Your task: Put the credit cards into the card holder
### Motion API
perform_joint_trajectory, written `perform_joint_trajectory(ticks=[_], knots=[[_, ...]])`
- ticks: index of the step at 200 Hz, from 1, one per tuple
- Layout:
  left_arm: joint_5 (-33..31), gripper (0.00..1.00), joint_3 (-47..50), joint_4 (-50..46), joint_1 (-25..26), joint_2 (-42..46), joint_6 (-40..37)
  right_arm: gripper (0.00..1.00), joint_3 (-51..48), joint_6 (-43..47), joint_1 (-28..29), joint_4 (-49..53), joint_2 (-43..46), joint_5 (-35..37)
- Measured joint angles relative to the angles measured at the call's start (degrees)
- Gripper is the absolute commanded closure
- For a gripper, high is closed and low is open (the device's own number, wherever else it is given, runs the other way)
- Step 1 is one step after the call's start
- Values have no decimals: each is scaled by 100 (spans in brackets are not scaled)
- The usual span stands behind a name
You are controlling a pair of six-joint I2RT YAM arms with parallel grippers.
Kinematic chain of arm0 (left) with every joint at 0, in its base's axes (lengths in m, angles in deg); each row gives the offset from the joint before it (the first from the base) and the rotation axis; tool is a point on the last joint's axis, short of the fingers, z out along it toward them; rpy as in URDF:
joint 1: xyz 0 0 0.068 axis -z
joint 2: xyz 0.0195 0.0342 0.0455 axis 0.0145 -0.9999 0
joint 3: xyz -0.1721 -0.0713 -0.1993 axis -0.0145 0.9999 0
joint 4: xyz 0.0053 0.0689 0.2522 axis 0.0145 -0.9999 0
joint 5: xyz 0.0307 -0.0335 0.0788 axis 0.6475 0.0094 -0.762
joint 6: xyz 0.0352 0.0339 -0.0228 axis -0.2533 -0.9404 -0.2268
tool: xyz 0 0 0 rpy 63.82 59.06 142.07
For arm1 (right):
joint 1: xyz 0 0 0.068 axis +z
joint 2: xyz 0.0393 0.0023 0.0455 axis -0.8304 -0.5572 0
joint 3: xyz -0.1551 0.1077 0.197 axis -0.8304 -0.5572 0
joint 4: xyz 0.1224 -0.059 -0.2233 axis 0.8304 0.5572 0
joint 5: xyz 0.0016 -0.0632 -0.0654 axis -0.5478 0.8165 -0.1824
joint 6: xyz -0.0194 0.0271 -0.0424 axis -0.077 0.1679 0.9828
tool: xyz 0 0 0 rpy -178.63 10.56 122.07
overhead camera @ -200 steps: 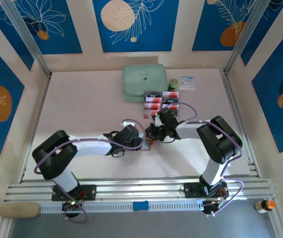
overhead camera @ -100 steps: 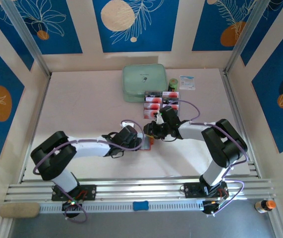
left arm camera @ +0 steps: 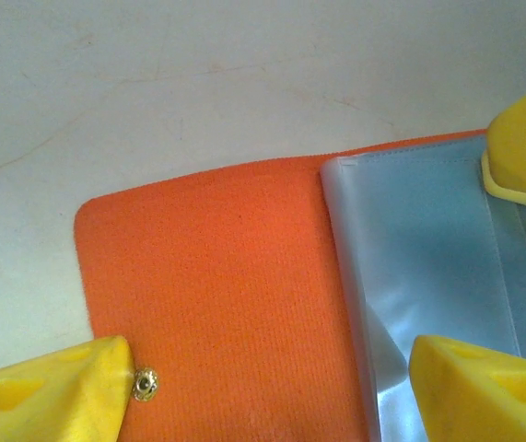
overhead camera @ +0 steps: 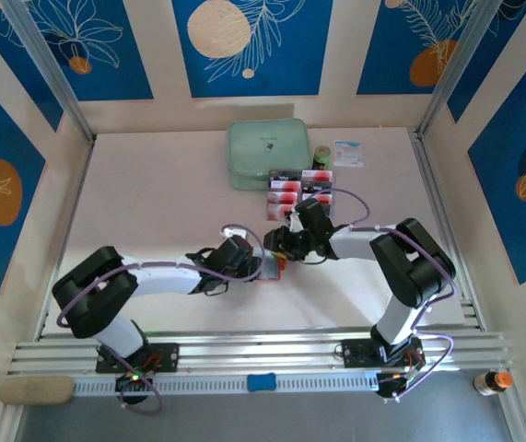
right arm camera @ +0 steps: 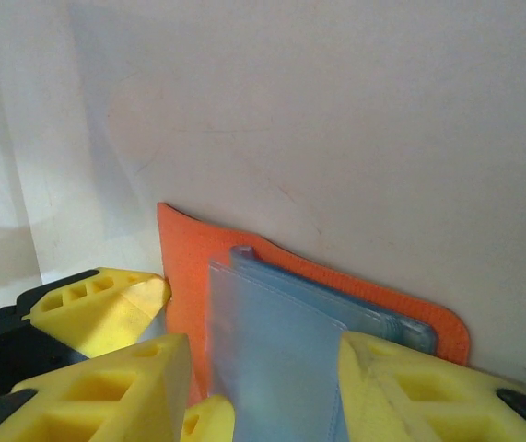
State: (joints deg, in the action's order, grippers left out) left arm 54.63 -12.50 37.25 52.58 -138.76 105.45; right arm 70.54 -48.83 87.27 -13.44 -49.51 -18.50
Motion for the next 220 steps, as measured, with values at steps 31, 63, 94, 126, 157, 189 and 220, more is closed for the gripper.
perform_joint_trajectory(ticks=[31, 63, 94, 126, 157, 189, 220], knots=[[-15, 27, 26, 28, 0, 2, 2, 46, 0, -37, 7, -31, 0, 0], [-22, 29, 74, 87, 0, 17, 0, 44, 0, -46, 24, -66, 0, 4], [-22, 28, 98, 109, 0, 33, 0, 45, 0, -46, 24, -68, 0, 2], [-17, 26, 98, 114, 0, 39, 0, 46, 13, -44, 24, -81, -46, -70], [-17, 25, 107, 129, 0, 44, 0, 47, 133, -42, 24, -22, -164, -177], [-17, 25, 118, 149, 0, 44, 0, 50, 197, -44, 24, 42, -197, -234], [-15, 21, 125, 151, 0, 70, -7, 51, 197, -44, 37, 68, -197, -297]])
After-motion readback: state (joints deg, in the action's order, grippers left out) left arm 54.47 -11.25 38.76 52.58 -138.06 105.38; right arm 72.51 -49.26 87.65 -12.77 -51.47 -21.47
